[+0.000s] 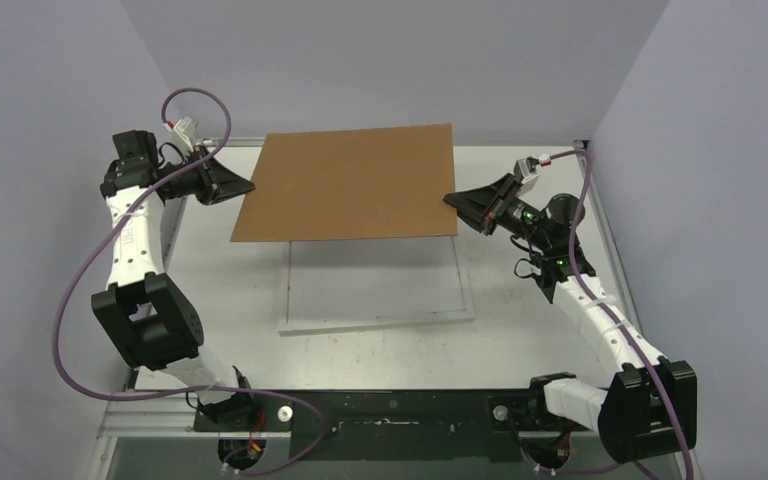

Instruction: Put the photo into the frame

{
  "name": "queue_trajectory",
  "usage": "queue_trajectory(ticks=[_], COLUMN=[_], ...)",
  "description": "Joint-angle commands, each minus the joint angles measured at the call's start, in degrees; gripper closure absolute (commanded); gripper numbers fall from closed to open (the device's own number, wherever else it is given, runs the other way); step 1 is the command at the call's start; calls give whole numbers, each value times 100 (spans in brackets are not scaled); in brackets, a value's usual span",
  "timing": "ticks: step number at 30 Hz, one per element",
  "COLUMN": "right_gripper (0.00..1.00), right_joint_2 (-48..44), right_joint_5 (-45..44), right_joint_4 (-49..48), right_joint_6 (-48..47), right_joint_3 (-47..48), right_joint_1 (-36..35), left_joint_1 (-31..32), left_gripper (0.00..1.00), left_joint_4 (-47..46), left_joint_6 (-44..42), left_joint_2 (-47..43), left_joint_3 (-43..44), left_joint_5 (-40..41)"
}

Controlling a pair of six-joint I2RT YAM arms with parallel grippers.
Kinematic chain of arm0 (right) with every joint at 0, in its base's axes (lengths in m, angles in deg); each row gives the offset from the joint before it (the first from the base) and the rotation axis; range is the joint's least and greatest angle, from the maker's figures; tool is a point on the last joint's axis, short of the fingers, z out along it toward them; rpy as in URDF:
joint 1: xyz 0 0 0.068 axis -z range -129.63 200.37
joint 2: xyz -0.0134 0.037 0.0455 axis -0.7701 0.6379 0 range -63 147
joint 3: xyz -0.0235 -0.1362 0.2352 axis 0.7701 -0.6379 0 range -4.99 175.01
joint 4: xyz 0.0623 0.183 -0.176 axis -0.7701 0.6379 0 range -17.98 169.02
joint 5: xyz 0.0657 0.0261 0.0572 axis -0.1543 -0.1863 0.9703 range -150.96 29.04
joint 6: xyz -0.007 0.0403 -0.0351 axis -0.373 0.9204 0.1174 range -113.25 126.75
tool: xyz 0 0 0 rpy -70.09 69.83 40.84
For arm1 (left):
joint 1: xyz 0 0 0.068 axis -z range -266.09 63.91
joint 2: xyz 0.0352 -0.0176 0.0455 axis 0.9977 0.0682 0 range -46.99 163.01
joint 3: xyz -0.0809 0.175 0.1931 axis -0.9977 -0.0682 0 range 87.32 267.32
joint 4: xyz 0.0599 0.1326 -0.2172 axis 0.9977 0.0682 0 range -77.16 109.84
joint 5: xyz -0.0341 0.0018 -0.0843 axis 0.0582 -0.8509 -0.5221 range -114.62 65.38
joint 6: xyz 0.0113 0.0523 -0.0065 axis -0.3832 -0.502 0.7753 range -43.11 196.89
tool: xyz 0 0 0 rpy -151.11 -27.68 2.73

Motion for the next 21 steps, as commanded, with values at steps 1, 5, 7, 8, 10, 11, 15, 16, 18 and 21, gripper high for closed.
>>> queue_trajectory(ticks=[1,5,7,8,10,11,15,16,18,21], right_gripper=[85,90,91,91,91,91,90,90,90,90], right_joint_2=[151,353,483,559,736,851,1474,1607,1822,2082], right_joint_5=[463,565,645,694,795,839,916,899,927,1020], right_joint_4=[-415,-902,-1172,-1254,-1477,-1696,-2886,-3160,-3288,-2945], right_joint_6=[-550,-507,-549,-619,-796,-803,-444,-378,-447,-826], right_joint_3=[-287,-758,-848,-872,-905,-938,-1022,-1015,-912,-751], right_joint_1=[-102,-107,-108,-111,-118,-116,-139,-175,-314,-553], left_joint_1=[78,80,69,60,46,42,47,42,42,47], left_gripper=[100,86,78,74,69,67,65,66,67,70], left_joint_4=[391,132,-225,-391,-746,-963,-1782,-2036,-2506,-3526], left_joint_6=[-353,-110,281,504,928,1119,1834,2071,2473,3302], left_joint_2=[-126,-311,-391,-417,-472,-509,-745,-797,-927,-1077], left_joint_3=[199,66,-87,-148,-261,-325,-618,-707,-859,-1150], left_joint_5=[-667,-912,-1127,-1223,-1412,-1463,-1587,-1632,-1668,-1752])
